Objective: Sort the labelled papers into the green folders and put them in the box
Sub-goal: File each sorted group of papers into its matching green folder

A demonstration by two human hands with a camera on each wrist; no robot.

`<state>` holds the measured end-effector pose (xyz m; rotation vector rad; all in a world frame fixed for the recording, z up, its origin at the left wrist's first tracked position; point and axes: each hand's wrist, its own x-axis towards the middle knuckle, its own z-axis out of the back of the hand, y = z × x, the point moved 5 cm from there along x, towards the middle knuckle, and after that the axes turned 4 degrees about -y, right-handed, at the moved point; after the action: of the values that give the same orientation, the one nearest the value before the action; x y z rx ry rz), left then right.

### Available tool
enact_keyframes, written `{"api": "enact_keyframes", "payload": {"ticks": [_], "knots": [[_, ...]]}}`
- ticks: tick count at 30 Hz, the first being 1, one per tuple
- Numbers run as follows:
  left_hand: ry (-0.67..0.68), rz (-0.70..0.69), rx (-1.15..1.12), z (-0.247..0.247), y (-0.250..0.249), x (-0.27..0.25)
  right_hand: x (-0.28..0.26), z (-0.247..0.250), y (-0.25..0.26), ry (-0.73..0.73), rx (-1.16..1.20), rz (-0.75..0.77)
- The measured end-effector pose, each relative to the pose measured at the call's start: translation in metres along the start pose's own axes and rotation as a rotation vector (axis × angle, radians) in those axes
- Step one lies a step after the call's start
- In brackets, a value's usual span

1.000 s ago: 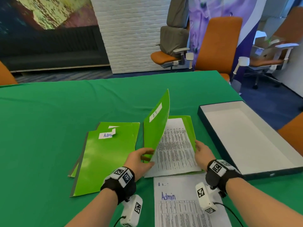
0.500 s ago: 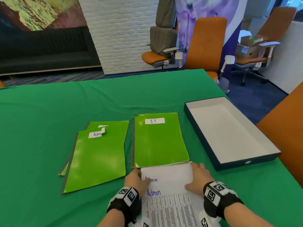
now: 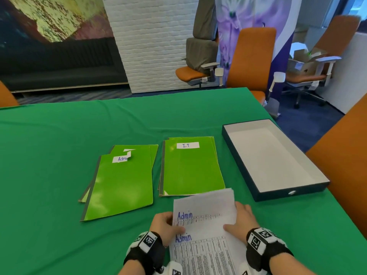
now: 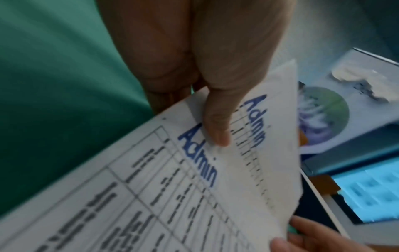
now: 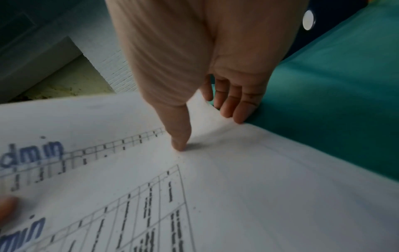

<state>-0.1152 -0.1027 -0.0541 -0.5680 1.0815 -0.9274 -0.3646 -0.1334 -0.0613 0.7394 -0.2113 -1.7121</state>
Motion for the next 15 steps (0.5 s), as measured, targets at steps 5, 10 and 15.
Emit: {"api": "enact_keyframes", "payload": {"ticks": [5, 10, 15], "knots": [[-0.071, -0.093, -0.134, 0.020, -0.012, -0.014, -0.003, 0.004, -0.002, 0.050, 0.189, 0.028], [-0.287, -0.181, -0.237, 0.050, -0.042, -0.021, -0.021, 0.034, 0.037, 0.036, 0.443, 0.197], [-0.564, -0.467, -0.235, 0.077, -0.137, -0.046, -0.045, 0.107, 0.114, -0.279, 0.663, 0.400]]}}
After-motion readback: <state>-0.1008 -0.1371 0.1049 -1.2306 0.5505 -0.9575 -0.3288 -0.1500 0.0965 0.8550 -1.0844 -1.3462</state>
